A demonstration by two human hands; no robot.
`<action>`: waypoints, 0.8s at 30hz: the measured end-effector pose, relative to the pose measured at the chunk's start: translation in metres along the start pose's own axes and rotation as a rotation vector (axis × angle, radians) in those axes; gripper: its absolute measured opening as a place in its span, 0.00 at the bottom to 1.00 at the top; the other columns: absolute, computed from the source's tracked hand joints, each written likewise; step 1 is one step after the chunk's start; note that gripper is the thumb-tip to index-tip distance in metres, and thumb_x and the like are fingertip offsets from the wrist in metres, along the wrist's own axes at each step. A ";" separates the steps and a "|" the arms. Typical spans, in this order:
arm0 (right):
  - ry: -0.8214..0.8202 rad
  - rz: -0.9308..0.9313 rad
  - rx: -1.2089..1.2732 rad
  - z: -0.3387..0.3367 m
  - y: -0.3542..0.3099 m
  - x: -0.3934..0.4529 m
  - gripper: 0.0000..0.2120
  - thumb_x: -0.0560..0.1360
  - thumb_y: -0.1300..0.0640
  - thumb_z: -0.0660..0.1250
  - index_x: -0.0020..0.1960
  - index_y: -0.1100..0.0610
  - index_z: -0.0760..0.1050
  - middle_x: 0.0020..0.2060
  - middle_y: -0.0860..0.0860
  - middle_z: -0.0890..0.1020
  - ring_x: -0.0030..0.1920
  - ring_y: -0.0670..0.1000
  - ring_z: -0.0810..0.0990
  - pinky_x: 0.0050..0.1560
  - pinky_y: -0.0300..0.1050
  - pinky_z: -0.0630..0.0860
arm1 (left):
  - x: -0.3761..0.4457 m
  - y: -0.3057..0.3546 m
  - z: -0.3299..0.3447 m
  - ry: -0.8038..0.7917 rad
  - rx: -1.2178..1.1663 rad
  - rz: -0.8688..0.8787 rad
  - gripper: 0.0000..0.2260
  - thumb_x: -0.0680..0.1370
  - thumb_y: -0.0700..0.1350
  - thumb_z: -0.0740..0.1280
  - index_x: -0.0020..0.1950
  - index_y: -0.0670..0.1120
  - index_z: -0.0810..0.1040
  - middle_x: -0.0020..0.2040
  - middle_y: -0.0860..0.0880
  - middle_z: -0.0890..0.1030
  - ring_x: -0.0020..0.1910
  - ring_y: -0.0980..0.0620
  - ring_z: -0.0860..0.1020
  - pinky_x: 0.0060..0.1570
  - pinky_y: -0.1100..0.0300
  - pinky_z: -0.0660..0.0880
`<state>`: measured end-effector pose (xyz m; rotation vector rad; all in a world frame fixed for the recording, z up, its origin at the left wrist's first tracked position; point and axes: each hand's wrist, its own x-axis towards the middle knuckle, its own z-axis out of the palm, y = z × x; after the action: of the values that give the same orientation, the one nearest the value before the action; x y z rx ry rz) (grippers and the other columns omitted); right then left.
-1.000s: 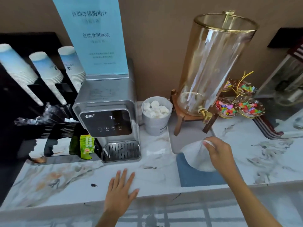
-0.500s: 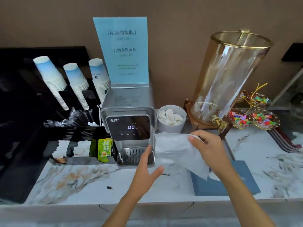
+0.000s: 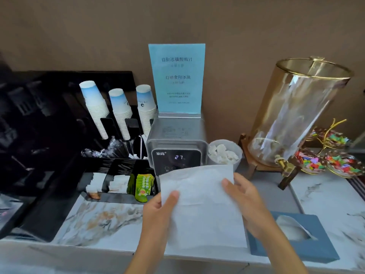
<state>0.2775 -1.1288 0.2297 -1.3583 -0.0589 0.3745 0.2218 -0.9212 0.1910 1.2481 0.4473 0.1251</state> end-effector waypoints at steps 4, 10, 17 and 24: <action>-0.028 -0.068 -0.035 0.010 0.016 -0.007 0.26 0.74 0.57 0.72 0.68 0.44 0.68 0.52 0.55 0.87 0.51 0.57 0.86 0.46 0.50 0.84 | -0.004 0.005 -0.014 0.087 0.077 0.012 0.05 0.78 0.47 0.71 0.47 0.49 0.87 0.44 0.43 0.89 0.39 0.46 0.87 0.33 0.54 0.82; 0.073 -0.255 -0.334 0.015 0.026 -0.008 0.15 0.75 0.63 0.71 0.50 0.42 0.81 0.31 0.60 0.71 0.33 0.53 0.69 0.34 0.48 0.67 | -0.009 0.012 -0.027 0.121 0.139 0.034 0.05 0.78 0.45 0.70 0.48 0.47 0.86 0.44 0.40 0.88 0.43 0.42 0.86 0.39 0.49 0.82; 0.162 -0.323 -0.311 0.017 0.023 -0.009 0.10 0.73 0.63 0.73 0.43 0.48 0.84 0.30 0.51 0.75 0.34 0.46 0.68 0.34 0.37 0.67 | -0.022 0.021 -0.053 -0.104 0.165 0.115 0.31 0.69 0.50 0.79 0.69 0.62 0.73 0.53 0.47 0.88 0.52 0.47 0.85 0.51 0.53 0.81; -0.047 -0.238 -0.320 0.019 0.018 -0.008 0.18 0.69 0.68 0.75 0.49 0.46 0.83 0.44 0.49 0.83 0.43 0.47 0.80 0.45 0.38 0.78 | -0.028 0.028 -0.056 -0.011 0.450 0.246 0.12 0.73 0.37 0.76 0.45 0.56 0.85 0.25 0.57 0.71 0.28 0.57 0.67 0.29 0.68 0.65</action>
<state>0.2607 -1.1104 0.2181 -1.6378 -0.3276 0.2008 0.1787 -0.8720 0.2108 1.7446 0.3186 0.2347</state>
